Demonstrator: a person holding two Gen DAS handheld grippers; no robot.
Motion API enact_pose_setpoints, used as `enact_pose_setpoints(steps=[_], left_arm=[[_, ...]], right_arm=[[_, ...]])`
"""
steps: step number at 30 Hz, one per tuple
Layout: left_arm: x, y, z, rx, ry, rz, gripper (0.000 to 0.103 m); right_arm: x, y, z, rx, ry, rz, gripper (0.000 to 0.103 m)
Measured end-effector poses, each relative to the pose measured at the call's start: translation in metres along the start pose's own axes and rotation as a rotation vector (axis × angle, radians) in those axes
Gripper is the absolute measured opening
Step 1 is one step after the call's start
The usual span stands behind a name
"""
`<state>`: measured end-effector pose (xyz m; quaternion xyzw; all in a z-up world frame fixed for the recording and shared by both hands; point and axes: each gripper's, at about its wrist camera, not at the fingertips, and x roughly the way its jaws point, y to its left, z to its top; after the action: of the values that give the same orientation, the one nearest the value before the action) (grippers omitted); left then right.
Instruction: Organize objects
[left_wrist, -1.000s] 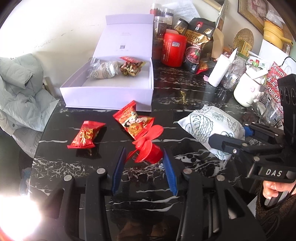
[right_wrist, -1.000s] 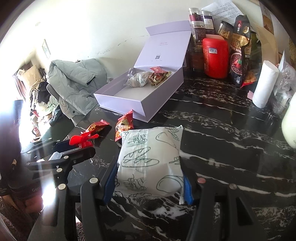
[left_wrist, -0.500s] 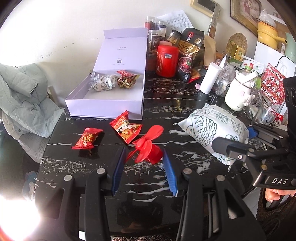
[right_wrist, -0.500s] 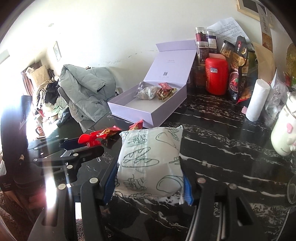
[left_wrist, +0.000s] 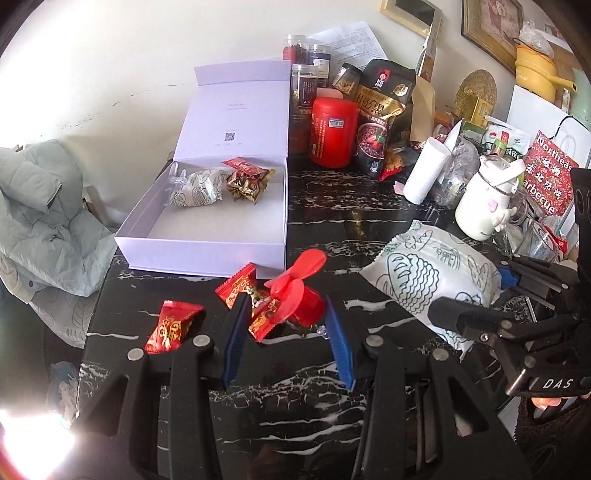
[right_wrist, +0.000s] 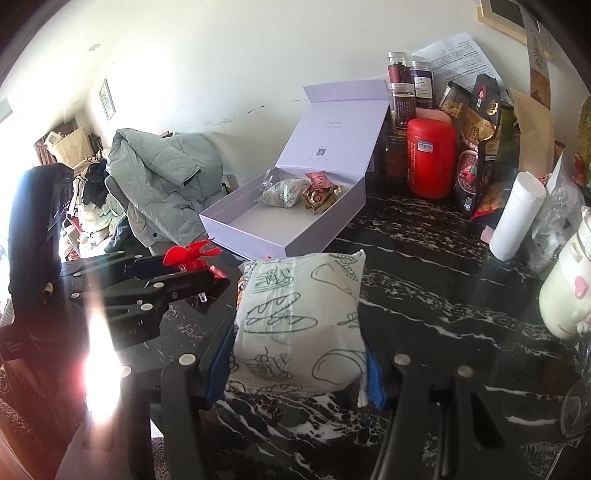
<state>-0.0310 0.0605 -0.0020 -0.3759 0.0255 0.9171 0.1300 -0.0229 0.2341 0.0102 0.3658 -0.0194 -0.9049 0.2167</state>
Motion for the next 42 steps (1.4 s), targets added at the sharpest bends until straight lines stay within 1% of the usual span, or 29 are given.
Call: enact_pose_setpoints(steps=[7,14,25,29,37,42], left_arm=[[0.019,0.007,0.014,-0.004,0.027,-0.027,0.039],[0.031,0.018,0.029,-0.007,0.024,-0.015,0.039],[0.043,0.036,0.063,-0.002,-0.007,0.046,0.039],[0.047,0.042,0.075,0.01,-0.026,0.049,0.039],[0.058,0.057,0.105,-0.002,-0.069,0.066,0.039],[0.068,0.072,0.119,-0.03,-0.075,0.077,0.039]], right_arm=[[0.015,-0.006,0.018,-0.009,0.01,0.001,0.06],[0.031,-0.006,0.039,-0.043,0.01,0.015,0.06],[0.053,-0.006,0.08,-0.083,-0.013,0.04,0.06],[0.06,-0.006,0.096,-0.097,-0.023,0.048,0.06],[0.077,-0.009,0.128,-0.127,-0.054,0.062,0.06],[0.092,-0.014,0.147,-0.126,-0.061,0.06,0.06]])
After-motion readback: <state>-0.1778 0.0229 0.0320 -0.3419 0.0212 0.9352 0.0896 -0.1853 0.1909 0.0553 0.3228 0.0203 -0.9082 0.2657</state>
